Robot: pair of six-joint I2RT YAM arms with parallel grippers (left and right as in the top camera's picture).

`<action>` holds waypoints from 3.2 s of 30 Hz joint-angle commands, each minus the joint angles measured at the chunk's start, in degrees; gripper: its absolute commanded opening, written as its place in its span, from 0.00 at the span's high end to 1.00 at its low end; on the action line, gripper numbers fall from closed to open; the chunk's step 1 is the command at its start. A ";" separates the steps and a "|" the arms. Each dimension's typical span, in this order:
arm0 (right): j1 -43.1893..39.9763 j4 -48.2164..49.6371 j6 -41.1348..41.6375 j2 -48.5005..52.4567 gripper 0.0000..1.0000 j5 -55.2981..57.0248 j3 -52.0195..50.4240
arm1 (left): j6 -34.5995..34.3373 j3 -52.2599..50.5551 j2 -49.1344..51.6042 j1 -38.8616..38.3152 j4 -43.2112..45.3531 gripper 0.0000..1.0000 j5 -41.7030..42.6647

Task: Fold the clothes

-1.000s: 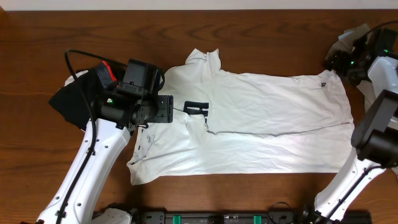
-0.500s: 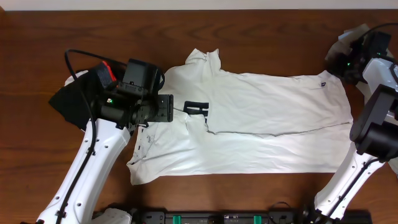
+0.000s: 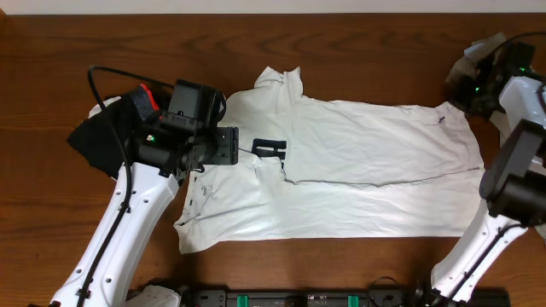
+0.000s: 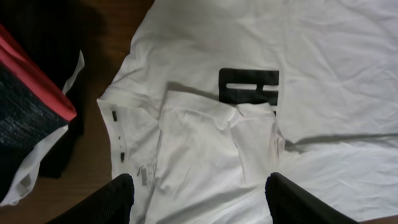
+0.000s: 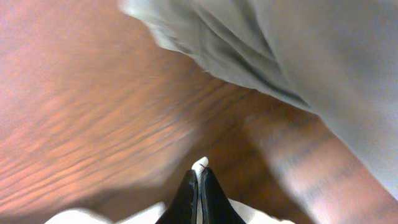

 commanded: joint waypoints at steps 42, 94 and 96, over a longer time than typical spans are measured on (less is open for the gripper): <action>0.63 -36.37 0.07 -17.81 0.92 27.30 -12.59 | 2.93 1.01 0.31 0.31 -0.98 0.30 0.20; 1.42 -27.85 -10.56 -17.84 0.59 -10.82 -12.61 | 15.58 36.72 56.98 -5.75 28.87 0.49 11.58; 1.42 -28.04 -10.56 -17.84 0.60 -10.82 -12.61 | 15.58 36.72 57.24 -5.75 29.27 0.56 11.43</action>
